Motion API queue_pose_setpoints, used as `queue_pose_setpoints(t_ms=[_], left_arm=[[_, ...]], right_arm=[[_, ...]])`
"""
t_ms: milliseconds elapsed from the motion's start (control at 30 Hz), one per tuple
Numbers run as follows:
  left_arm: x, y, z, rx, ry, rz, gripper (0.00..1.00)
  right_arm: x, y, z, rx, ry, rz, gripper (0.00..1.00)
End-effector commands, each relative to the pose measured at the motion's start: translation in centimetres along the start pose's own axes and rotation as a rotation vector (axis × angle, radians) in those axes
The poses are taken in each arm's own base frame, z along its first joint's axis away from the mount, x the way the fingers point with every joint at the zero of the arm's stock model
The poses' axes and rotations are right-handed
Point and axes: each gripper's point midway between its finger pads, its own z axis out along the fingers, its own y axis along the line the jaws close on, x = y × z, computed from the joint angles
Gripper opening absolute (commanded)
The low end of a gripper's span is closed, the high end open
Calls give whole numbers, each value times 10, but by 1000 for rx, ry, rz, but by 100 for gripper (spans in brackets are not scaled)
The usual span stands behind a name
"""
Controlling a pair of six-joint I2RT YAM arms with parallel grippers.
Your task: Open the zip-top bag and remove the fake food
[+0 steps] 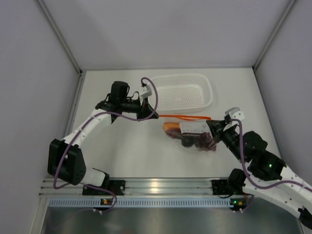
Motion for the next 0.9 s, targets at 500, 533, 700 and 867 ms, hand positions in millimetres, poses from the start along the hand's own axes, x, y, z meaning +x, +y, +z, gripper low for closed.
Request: queue_pose_setpoints(t_ms=[500,533,700,867], left_arm=[[-106,-40,14,23,-226,260,90],[-112,-42,17,24,-234,270,90],[-117,-32,41,23,-250,255,90],[-119,-30,61,50,-237,251,89]], right_arm=[[-36,50,-6,-297,-91,-46,0],[-35,50,-6,-299,-90,-50,0],[-31,56,-5,-329,-74,-62,0],[-28,61,-5,-362,-62,-73,0]])
